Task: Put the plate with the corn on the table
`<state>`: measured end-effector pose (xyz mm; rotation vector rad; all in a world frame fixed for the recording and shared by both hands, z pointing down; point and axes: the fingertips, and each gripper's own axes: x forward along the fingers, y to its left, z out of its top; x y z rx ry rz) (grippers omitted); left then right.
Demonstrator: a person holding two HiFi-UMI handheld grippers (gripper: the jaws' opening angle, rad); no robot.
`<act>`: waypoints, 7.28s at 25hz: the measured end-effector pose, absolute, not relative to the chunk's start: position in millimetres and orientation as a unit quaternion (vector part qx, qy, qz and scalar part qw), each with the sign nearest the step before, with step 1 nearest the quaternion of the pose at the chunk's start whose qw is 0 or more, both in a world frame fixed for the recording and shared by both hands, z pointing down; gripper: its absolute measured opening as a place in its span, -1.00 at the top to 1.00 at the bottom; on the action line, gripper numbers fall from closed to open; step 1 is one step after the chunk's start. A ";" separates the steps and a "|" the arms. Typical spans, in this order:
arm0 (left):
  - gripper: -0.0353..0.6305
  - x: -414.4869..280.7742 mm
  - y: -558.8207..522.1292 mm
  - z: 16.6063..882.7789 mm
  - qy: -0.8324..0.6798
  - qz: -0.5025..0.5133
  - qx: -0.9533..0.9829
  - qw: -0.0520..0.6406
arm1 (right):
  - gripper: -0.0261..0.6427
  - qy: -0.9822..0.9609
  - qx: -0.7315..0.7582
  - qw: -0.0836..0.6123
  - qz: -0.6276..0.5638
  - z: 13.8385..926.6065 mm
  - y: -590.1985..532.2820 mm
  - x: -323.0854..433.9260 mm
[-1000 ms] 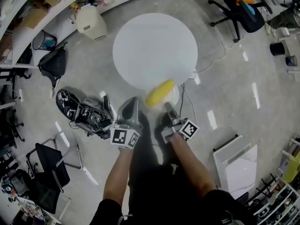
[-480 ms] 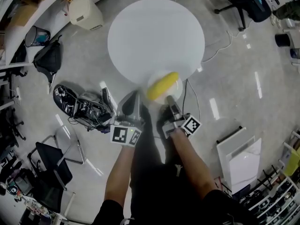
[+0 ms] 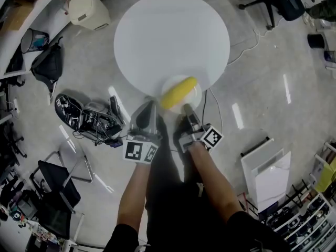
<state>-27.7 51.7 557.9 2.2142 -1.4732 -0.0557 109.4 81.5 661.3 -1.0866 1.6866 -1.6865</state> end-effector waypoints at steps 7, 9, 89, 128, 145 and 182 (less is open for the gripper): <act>0.88 -32.7 41.4 563.5 -0.537 -0.022 0.807 0.243 | 0.82 0.616 -0.408 0.251 -0.626 673.9 76.6 105.1; 0.88 -32.6 39.8 565.3 -0.536 -0.022 0.808 0.245 | 0.82 0.612 -0.409 0.251 -0.628 676.6 75.7 104.5; 0.88 -57.7 -15.9 554.4 -0.486 -0.020 0.834 0.261 | 0.31 0.463 -0.556 0.211 -0.657 729.9 34.3 90.3; 0.88 -67.2 -44.7 557.8 -0.456 -0.015 0.849 0.266 | -0.18 0.426 -0.607 0.168 -0.649 742.6 13.6 86.6; 0.88 -74.9 -52.4 557.3 -0.453 -0.018 0.850 0.269 | -0.36 0.421 -0.624 0.146 -0.642 747.6 6.7 83.3; 0.88 -68.7 -51.2 506.2 -0.462 -0.031 0.852 0.245 | 0.05 0.393 -0.630 0.079 -0.665 715.8 58.0 89.2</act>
